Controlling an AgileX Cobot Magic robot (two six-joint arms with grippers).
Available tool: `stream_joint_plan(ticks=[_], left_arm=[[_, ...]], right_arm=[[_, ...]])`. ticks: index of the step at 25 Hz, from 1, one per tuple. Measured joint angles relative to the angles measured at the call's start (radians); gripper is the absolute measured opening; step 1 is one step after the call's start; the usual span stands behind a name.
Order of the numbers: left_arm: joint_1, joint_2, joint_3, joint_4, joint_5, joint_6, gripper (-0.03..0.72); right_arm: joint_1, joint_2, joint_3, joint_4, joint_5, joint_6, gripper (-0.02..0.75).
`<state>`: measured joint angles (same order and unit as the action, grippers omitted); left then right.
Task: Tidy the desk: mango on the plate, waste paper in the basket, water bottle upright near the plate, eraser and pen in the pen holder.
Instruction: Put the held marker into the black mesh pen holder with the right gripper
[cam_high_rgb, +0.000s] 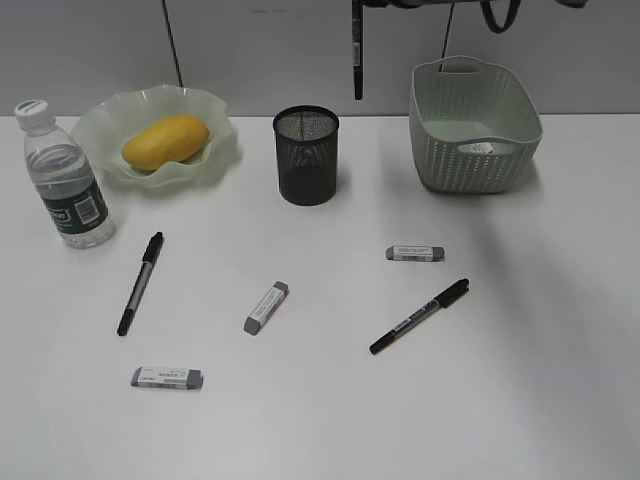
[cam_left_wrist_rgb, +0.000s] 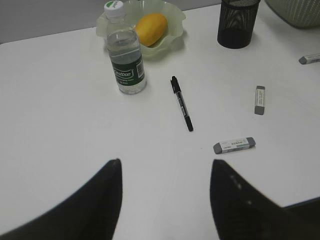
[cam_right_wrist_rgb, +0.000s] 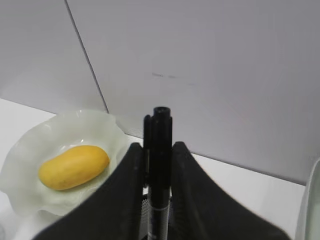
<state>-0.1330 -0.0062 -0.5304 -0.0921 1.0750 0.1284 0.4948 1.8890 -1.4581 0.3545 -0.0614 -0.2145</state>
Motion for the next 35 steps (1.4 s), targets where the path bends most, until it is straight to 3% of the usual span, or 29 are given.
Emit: stream_joint_plan(ticks=[7, 16, 25, 28, 32, 35], left_arm=[[0.000, 0.000, 0.000, 0.000, 0.000, 0.000, 0.428], [0.000, 0.000, 0.000, 0.000, 0.000, 0.000, 0.428], [0.000, 0.000, 0.000, 0.000, 0.000, 0.000, 0.428], [0.000, 0.000, 0.000, 0.000, 0.000, 0.000, 0.428], [0.000, 0.000, 0.000, 0.000, 0.000, 0.000, 0.428], [0.000, 0.000, 0.000, 0.000, 0.000, 0.000, 0.428]], right_arm=[[0.059, 0.122, -0.049, 0.006, -0.142, 0.000, 0.143], [0.064, 0.245, -0.061, 0.007, -0.327, 0.000, 0.142], [0.064, 0.349, -0.106, 0.007, -0.363, 0.000, 0.156], [0.064, 0.356, -0.107, 0.007, -0.362, 0.000, 0.225], [0.064, 0.356, -0.110, 0.003, -0.362, 0.000, 0.417], [0.064, 0.354, -0.110, -0.031, -0.337, 0.000, 0.465]])
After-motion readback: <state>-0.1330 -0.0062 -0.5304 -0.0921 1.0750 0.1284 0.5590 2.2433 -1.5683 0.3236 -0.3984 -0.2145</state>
